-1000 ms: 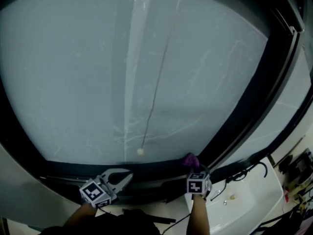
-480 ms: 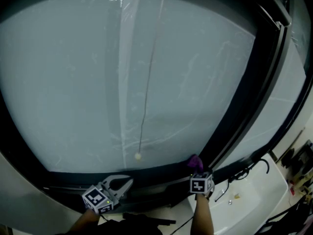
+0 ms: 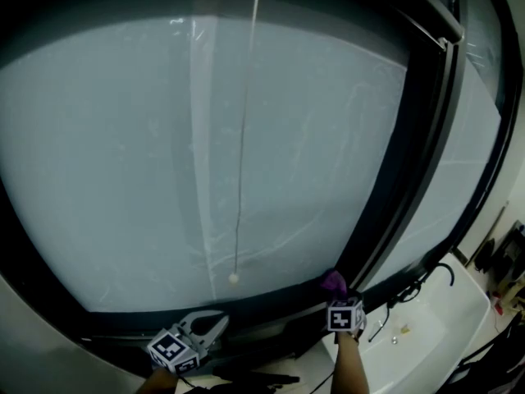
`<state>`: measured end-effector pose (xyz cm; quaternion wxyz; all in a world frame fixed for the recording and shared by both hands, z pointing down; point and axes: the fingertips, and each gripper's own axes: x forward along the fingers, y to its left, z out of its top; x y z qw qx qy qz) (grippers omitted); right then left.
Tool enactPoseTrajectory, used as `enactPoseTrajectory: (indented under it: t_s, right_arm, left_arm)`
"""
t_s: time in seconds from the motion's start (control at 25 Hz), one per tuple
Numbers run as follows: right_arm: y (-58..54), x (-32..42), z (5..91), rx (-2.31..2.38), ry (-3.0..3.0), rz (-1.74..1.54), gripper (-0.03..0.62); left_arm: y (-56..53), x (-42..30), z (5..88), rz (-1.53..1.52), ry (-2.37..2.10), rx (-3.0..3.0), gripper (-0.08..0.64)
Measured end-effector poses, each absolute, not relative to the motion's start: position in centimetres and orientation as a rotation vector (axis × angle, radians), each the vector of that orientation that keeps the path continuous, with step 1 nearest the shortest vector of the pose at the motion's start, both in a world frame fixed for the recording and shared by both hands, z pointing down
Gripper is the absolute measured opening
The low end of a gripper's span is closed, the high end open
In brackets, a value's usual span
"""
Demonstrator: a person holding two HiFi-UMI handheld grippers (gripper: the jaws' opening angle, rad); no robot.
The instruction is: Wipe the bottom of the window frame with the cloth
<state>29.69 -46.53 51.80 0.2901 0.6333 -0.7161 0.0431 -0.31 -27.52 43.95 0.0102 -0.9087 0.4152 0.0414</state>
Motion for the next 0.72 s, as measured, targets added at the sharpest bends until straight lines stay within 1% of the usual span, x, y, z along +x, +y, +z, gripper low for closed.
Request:
enactPoseTrajectory:
  t_s: [0.32,0.72]
  right_arm:
    - [-44.6,31.4,52.5,1.743,-1.874,0.201,0.078]
    - [-37.5,32.8,54.0,1.803,-1.893,0.295,0.078]
  left_arm:
    - [-27.4,-0.3,44.0,0.145,1.297,-2.829,0.003]
    - [-26.9,0.1,43.6,0.168,1.241,-2.879,0.003]
